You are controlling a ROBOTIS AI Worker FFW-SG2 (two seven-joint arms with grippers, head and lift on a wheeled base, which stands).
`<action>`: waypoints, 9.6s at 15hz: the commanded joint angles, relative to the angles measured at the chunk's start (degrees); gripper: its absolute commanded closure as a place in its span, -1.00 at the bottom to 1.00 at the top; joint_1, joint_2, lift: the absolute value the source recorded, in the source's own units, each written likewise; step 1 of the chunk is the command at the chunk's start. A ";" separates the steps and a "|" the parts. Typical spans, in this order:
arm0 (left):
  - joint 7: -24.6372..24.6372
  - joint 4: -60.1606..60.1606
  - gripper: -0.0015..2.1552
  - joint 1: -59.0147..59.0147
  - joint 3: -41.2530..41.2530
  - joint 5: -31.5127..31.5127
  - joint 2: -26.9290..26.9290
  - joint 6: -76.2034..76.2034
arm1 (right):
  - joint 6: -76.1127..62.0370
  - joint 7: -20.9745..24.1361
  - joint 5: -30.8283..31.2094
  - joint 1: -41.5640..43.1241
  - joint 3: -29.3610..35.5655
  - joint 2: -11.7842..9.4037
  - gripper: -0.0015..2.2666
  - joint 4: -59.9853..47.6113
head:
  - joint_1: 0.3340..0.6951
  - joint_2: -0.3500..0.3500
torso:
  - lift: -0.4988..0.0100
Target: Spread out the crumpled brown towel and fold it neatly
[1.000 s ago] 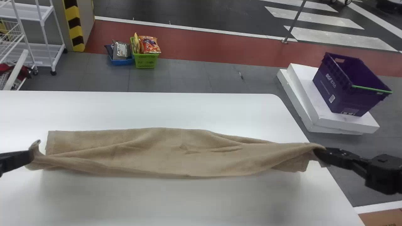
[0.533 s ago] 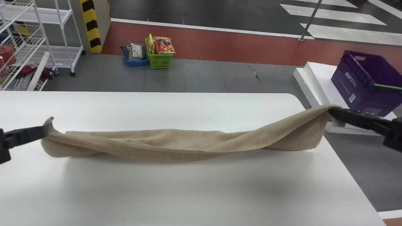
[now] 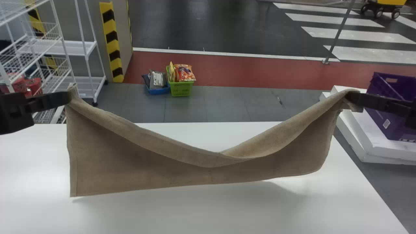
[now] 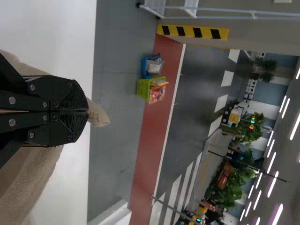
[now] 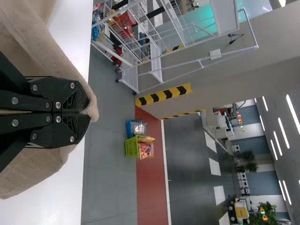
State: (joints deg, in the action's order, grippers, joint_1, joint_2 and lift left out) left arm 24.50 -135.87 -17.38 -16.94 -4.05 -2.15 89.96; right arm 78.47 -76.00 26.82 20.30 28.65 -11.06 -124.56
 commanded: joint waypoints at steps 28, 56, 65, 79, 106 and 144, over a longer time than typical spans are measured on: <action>0.90 -5.20 0.32 17.99 -8.82 -11.51 -1.98 0.07 | -19.97 2.96 -12.23 -20.48 8.79 -0.63 0.25 3.80 | 1.00 -0.50 | 0.47; 8.19 -6.78 0.19 42.95 -22.53 -14.67 2.30 0.07 | -35.26 0.33 -12.50 -43.95 12.83 -0.19 0.25 3.62 | 1.00 -0.64 | 0.47; 8.28 -6.34 -0.90 40.40 -29.12 -16.17 2.30 0.07 | -38.78 -1.43 -11.35 -45.00 11.69 0.07 -0.82 3.89 | 1.00 -0.38 | 0.47; 6.26 2.01 -0.90 21.51 -11.01 -1.75 2.30 0.07 | -36.85 1.56 -8.89 -20.57 8.53 1.30 -0.67 12.76 | 1.00 -0.47 | 0.47; 6.26 2.10 -0.90 24.14 -6.36 1.59 2.30 0.07 | -41.94 0.86 -9.07 -35.07 5.80 0.51 0.49 19.44 | 1.00 -0.49 | 0.47; 8.81 31.63 -0.85 12.98 1.55 16.00 -1.54 -24.96 | -43.70 5.87 -16.28 -14.85 15.73 -1.60 -0.76 31.22 | 1.00 -0.53 | 0.47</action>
State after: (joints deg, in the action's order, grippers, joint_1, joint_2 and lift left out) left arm 33.33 -104.19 -4.35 -15.36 12.25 -3.71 64.81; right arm 34.91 -70.12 10.59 5.55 44.17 -12.52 -93.53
